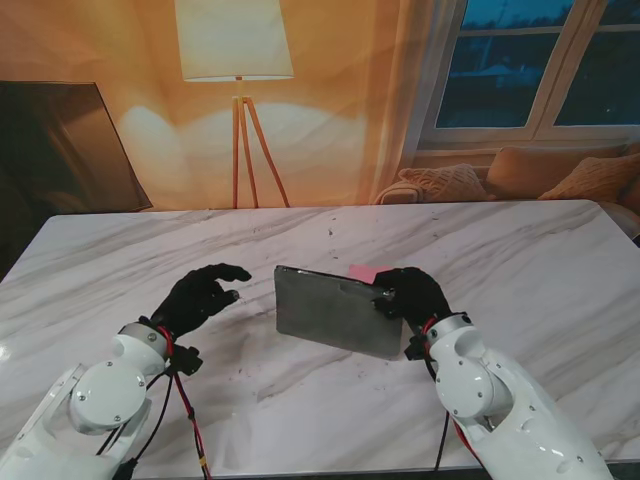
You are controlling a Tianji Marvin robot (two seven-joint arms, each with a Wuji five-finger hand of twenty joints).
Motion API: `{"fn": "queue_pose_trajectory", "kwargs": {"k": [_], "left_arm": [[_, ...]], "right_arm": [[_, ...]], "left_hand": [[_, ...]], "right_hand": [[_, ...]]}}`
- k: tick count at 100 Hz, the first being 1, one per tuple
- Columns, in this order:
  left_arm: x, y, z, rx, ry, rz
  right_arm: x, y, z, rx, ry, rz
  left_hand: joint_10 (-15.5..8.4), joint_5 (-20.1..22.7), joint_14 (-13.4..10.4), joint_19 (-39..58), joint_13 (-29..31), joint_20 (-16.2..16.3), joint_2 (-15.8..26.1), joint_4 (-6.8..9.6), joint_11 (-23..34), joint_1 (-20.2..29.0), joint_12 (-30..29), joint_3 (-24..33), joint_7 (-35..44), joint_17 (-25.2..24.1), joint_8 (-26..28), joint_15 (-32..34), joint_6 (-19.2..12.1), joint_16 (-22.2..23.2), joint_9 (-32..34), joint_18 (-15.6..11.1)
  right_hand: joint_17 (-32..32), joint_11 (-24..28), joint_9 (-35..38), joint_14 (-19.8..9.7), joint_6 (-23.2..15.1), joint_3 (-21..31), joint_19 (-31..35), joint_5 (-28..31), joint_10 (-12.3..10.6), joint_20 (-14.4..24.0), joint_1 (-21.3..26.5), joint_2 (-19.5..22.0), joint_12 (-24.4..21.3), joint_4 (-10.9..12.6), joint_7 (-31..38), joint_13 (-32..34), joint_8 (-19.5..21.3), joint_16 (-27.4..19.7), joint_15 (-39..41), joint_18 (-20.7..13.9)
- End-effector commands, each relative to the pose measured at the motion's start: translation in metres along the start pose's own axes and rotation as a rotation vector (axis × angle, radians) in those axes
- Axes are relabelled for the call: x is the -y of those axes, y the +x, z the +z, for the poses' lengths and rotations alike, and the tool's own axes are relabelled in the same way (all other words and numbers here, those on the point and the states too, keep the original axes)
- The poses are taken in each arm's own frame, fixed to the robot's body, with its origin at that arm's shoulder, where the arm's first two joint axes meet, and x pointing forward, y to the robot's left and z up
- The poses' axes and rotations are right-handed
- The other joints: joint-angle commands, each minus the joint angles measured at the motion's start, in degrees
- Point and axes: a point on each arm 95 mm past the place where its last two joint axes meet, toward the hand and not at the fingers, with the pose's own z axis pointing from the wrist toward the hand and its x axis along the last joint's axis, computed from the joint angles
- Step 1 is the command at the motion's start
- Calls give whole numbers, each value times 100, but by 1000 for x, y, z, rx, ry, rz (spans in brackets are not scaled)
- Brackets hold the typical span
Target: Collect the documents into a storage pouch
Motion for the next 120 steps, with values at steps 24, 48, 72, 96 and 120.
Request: {"fn": "queue_pose_trajectory", "kwargs": {"k": [24,48,72,96,120], "left_arm": [[6,10,9,-22,-132,-32],[7,20,16,-60,-220,15],[-5,26,29,-94,-172,26],[-11,28,40,-132,-129,100],[-16,28,50,-135,-126,123]], "right_arm": [[12,2,-19,-44,5,-9],[12,5,-29,-67,-7,4],[14,6,-33,-58,-8,31],[17,6,-35,-64,-1,35],[20,7,-35,-71,9,37]], "left_hand": [[93,272,-249,1318,926,1595,-464,-574,918,1492,2080,117,-143,1012,-436,2106,-231,1976,-318,-477],[78,55,-265,1405,1155,1777,-599,-572,898,1683,2772,146,-337,1207,-581,2265,-305,1937,-44,-416],[114,619,82,556,-411,890,280,-141,517,-594,1320,-567,-436,-39,-453,985,132,1078,-712,-466],[-307,1102,-332,-3932,-1235,736,1632,356,-334,-1139,445,-2253,-680,-249,-618,-1026,437,-41,-1032,-345],[-410,1479,-544,-5213,-1275,278,1850,343,-516,-1091,133,-2614,-668,-169,-639,-1859,534,-656,-925,-362]], "right_hand": [[74,137,-58,-511,-590,332,226,617,436,147,525,389,10,104,530,465,271,64,235,-68],[66,147,-60,-551,-618,340,191,591,405,148,475,398,-2,88,540,460,272,47,198,-88],[67,144,-90,-587,-637,316,218,547,379,143,444,441,-7,75,545,442,259,29,172,-47],[64,150,-96,-603,-660,299,238,524,366,130,426,457,-1,74,551,446,257,17,173,-56],[45,149,-104,-605,-663,294,237,520,353,112,424,465,0,75,557,438,255,8,173,-68]]}}
